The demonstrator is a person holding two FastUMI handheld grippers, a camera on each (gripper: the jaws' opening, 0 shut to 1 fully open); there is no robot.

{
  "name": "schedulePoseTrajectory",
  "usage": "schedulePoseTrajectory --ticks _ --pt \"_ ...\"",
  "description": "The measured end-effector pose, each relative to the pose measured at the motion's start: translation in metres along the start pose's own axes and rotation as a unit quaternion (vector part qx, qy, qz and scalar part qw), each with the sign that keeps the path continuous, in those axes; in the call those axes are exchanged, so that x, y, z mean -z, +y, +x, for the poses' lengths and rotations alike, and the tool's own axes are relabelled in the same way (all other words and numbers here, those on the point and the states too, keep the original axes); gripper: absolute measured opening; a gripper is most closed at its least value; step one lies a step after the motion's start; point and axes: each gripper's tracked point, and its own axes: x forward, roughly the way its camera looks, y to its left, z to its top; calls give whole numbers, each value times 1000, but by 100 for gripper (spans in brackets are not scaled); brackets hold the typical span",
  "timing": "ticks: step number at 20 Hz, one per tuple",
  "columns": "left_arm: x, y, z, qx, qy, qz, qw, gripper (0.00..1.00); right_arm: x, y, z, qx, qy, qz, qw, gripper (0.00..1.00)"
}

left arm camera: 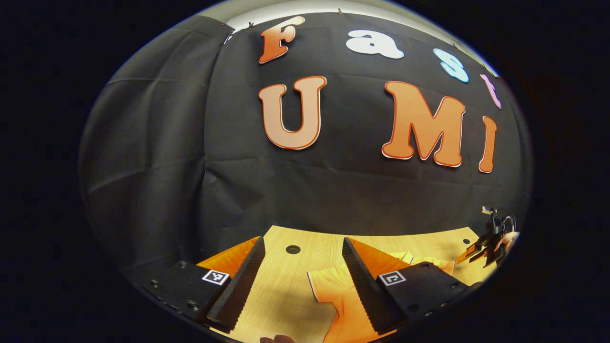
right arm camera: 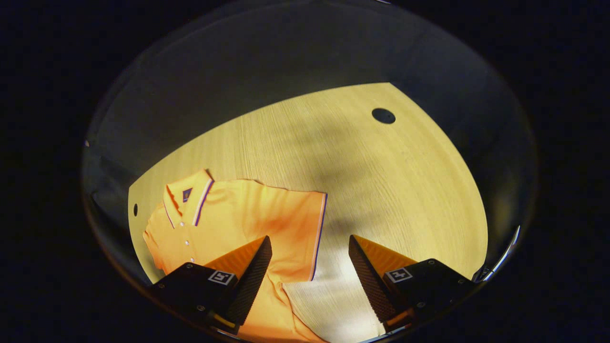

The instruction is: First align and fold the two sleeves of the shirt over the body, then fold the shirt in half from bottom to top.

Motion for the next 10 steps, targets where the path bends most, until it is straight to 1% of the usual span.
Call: schedulePoseTrajectory --ticks 4,10 --pt "9 -6 9 6 16 0 1000 98 5 -3 24 16 25 2 1000 99" --pt "10 0 17 3 23 -1 1000 98 10 -5 39 38 36 -7 999 99"
